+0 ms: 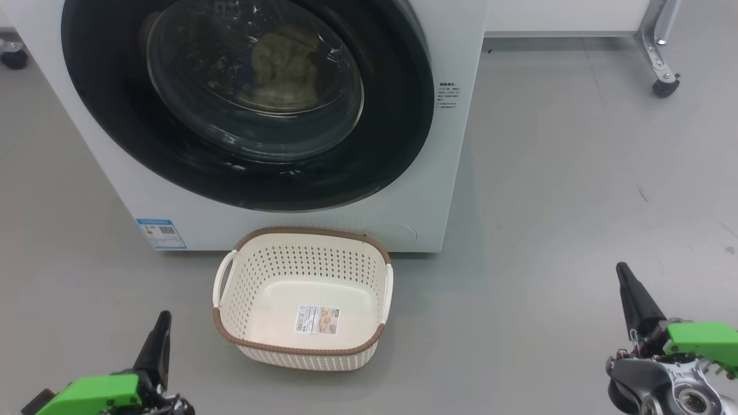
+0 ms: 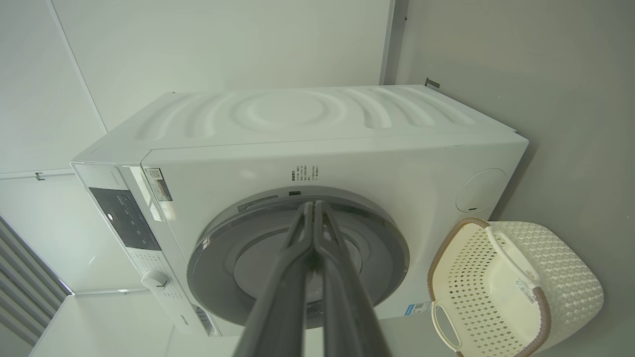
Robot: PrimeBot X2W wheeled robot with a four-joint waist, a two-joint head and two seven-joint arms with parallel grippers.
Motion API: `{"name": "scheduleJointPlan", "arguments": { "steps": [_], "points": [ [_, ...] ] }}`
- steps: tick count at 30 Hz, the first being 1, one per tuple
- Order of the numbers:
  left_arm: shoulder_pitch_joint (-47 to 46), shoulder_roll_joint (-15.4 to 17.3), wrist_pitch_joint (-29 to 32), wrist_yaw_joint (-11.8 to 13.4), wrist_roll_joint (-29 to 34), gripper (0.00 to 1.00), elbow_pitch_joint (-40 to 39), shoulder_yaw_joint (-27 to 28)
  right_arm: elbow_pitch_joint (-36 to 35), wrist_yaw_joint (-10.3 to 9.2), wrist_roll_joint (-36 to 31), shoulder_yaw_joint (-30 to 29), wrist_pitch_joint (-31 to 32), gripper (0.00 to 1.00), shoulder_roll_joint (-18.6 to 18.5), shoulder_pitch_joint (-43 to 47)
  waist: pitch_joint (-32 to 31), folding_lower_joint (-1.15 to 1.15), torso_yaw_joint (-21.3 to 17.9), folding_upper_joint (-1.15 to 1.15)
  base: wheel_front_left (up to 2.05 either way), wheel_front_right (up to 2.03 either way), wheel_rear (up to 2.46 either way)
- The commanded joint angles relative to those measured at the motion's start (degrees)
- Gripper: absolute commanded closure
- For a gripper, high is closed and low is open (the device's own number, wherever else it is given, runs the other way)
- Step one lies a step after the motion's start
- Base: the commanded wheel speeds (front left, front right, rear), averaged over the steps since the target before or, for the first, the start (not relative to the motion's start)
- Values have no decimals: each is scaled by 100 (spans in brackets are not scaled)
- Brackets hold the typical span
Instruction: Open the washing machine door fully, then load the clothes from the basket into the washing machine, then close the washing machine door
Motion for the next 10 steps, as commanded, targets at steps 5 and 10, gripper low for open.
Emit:
{"name": "scheduleJointPlan", "arguments": {
  "steps": [5, 10],
  "points": [
    [-293, 53, 52, -42, 8, 100, -208, 229, -174, -5, 38, 114, 33, 100, -127, -357, 0, 0, 0, 0, 0, 0, 0],
    [-293, 53, 53, -42, 9, 100, -208, 230, -174, -5, 38, 114, 34, 100, -127, -358, 0, 0, 0, 0, 0, 0, 0]
  ]
}}
